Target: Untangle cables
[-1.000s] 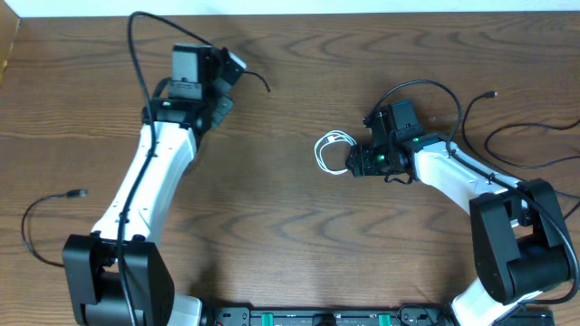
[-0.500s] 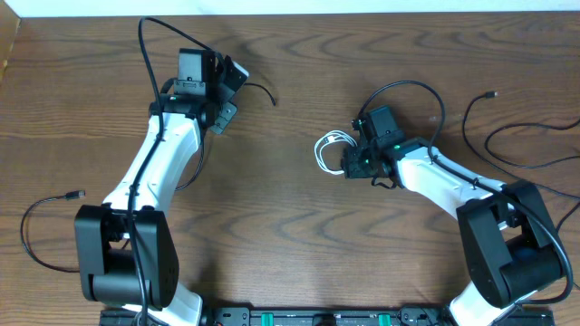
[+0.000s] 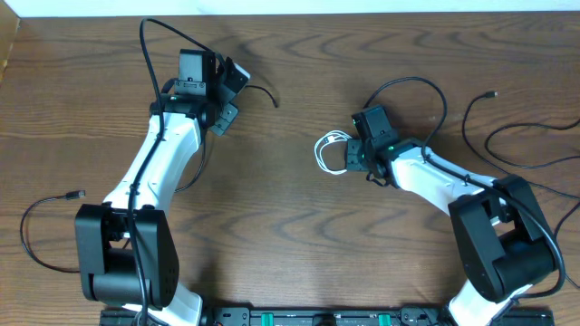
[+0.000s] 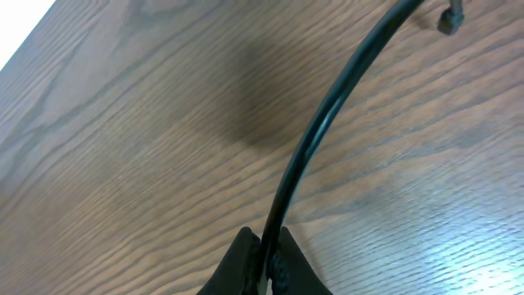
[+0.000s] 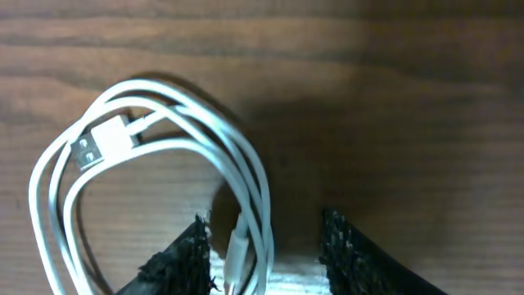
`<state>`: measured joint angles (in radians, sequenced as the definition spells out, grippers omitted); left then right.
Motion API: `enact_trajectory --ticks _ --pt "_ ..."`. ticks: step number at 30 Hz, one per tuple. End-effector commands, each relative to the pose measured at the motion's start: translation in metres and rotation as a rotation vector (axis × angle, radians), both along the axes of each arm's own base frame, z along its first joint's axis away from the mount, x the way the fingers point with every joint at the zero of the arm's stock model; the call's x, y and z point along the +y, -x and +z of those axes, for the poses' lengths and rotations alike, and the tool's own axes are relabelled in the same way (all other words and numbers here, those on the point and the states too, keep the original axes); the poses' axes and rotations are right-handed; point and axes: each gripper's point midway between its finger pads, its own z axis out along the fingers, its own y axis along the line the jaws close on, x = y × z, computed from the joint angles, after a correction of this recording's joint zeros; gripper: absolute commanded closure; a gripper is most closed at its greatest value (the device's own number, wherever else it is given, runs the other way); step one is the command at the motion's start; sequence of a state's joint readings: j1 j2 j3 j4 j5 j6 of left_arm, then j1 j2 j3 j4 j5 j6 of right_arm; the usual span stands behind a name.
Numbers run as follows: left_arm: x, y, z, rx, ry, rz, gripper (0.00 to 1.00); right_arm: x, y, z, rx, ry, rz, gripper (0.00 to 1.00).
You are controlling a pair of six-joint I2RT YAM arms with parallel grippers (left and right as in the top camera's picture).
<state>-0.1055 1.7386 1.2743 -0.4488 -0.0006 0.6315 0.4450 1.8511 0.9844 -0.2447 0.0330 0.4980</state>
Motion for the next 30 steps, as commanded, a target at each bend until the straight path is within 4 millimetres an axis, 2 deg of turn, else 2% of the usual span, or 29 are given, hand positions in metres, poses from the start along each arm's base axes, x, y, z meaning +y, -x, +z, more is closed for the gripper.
enact_trajectory --ticks 1,8,16,18,22,30 --pt "-0.005 0.004 -0.004 0.02 0.042 -0.013 0.93 -0.018 0.039 -0.06 0.175 0.082 -0.034 0.6" --pt "-0.005 0.004 -0.005 0.022 0.041 -0.012 0.92 -0.007 0.054 -0.084 0.22 0.113 0.012 0.64" --pt "-0.005 0.006 -0.006 0.031 0.041 -0.012 0.92 -0.011 0.067 -0.087 0.244 0.193 0.05 0.73" --pt "-0.005 0.006 -0.006 0.032 0.041 -0.012 0.93 -0.014 0.069 -0.087 0.249 0.206 0.05 0.79" --pt "-0.005 0.006 -0.006 0.031 0.041 -0.012 0.93 -0.014 0.07 -0.087 0.251 0.208 0.05 0.99" --pt "-0.005 0.007 -0.006 0.034 0.041 -0.012 0.93 -0.016 0.068 -0.082 0.251 0.2 0.041 0.99"
